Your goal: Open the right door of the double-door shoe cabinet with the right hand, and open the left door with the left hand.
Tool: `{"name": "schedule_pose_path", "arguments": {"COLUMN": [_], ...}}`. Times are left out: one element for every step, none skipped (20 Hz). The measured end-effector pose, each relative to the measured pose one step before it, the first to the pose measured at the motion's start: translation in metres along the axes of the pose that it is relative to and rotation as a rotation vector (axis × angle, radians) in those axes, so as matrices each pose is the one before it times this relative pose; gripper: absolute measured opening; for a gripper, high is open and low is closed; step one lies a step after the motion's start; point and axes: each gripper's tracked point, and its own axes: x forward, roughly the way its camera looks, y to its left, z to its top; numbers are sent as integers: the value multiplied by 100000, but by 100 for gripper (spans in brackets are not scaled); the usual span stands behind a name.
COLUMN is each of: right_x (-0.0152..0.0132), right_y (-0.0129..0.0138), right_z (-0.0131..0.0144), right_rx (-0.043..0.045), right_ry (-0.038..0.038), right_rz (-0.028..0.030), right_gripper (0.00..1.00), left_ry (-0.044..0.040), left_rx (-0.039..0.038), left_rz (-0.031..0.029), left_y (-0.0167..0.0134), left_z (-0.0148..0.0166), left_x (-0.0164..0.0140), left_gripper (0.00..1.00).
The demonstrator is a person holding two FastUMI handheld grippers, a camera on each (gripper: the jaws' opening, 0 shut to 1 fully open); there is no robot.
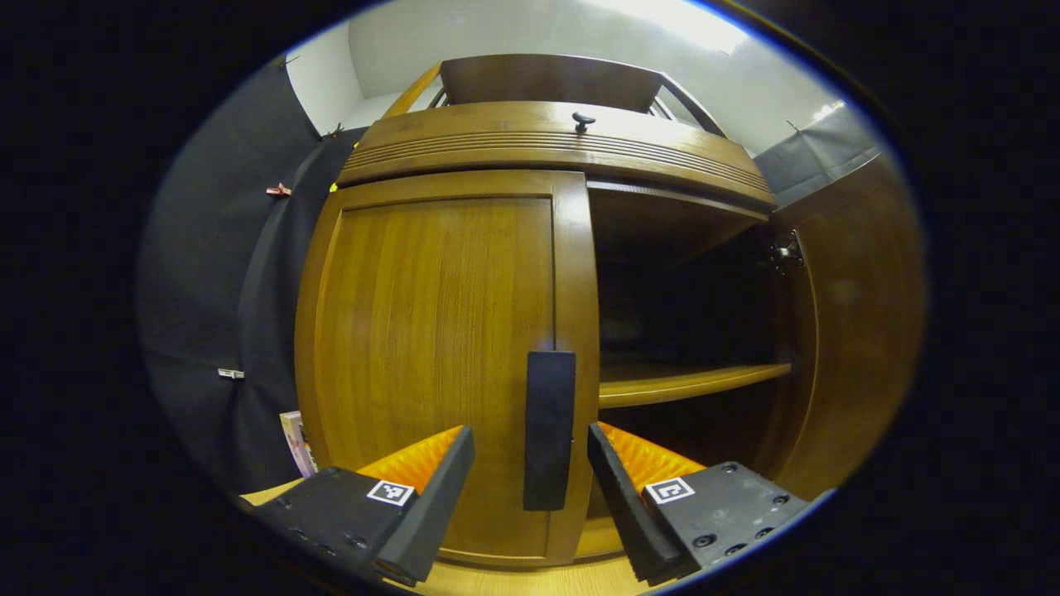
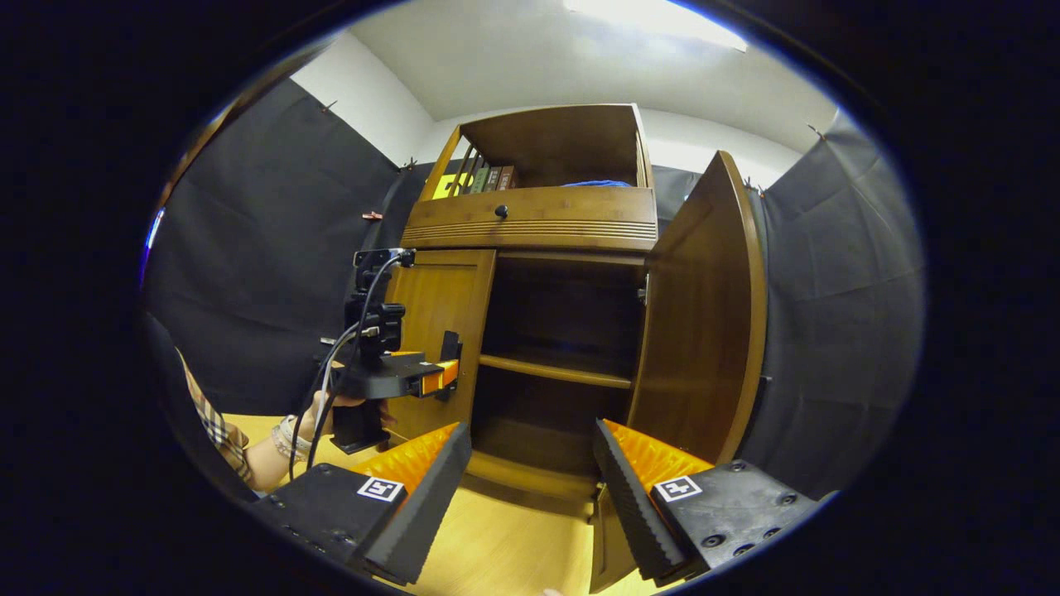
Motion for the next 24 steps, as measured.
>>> {"name": "schedule_pose_path", "arguments": {"right_x": [260, 258, 203, 313, 436, 471, 311, 244, -17, 171, 137, 248, 216, 123, 71, 102, -8, 82, -59, -13, -88, -17, -48, 11], "right_y": [231, 280, 241, -195, -217, -209, -181, -95, -317, -392, -414, -62, 124, 317, 262, 211, 138, 99, 56, 79, 91, 128, 209, 158], "right_z": [234, 183, 177, -66, -280, -179, -12, -102, -346, -377, -219, -91, -132, -77, -125, -94, -73, 1, -156, -50, 82, 115, 48, -81], "right_rx": [-278, 518, 1062, 1676, 1949, 1982, 1908, 1084, 1, -969, -1399, -1190, -508, 41, 289, 214, 308, 459, 489, 544, 524, 468, 524, 569], "right_ry": [-1230, -1325, -1245, -228, 340, 736, 606, 585, 957, 1047, 581, 510, 575, 568, 534, 538, 415, 430, 473, 383, 129, -55, -144, 41], "right_rz": [527, 928, 604, 18, 182, 439, 369, 185, -666, -1282, -1341, -769, 46, 717, 608, 711, 358, 66, -31, -198, -210, -133, -83, 189], "right_gripper": [92, 93, 93, 94, 94, 92, 94, 93, 95, 94, 94, 94, 94, 94, 94, 94, 94, 93, 93, 94, 94, 94, 94, 94], "left_ry": [-139, -125, -105, 409, 679, 848, 745, 592, -904, -199, 680, 251, 427, 365, 194, 543, 1076, 1079, 735, 993, 940, 649, 918, 566], "left_rx": [289, 407, 172, -180, -477, -444, -282, -277, -1203, -847, -210, 877, 1549, 1038, -414, -836, -1211, -1180, -697, -700, -771, -793, -193, -123], "left_rz": [125, 603, 579, -255, -860, -868, -52, -626, -1003, -1303, -2466, -47, 467, 283, -301, -809, -663, -885, -1206, -1326, -1403, -1521, -1749, -1688], "left_y": [82, 151, 120, -90, -112, -150, 7, -13, -171, -287, -549, -278, 2, 84, 5, -67, 12, 39, 39, 38, 82, -113, -134, 55], "left_z": [-78, -100, -100, -142, -119, -247, -183, -296, 283, 41, -31, -87, 200, -276, 63, -159, -77, -76, 80, -111, -20, 72, 98, 24], "left_x": [465, 445, 345, 394, 476, 408, 318, 199, -202, 110, 47, -28, -698, 664, 116, -204, -106, -151, -263, -592, -704, -790, -785, -743], "left_gripper": [84, 81, 81, 81, 81, 80, 77, 72, 70, 66, 62, 54, 45, 37, 37, 36, 36, 36, 35, 35, 34, 35, 34, 34]}}
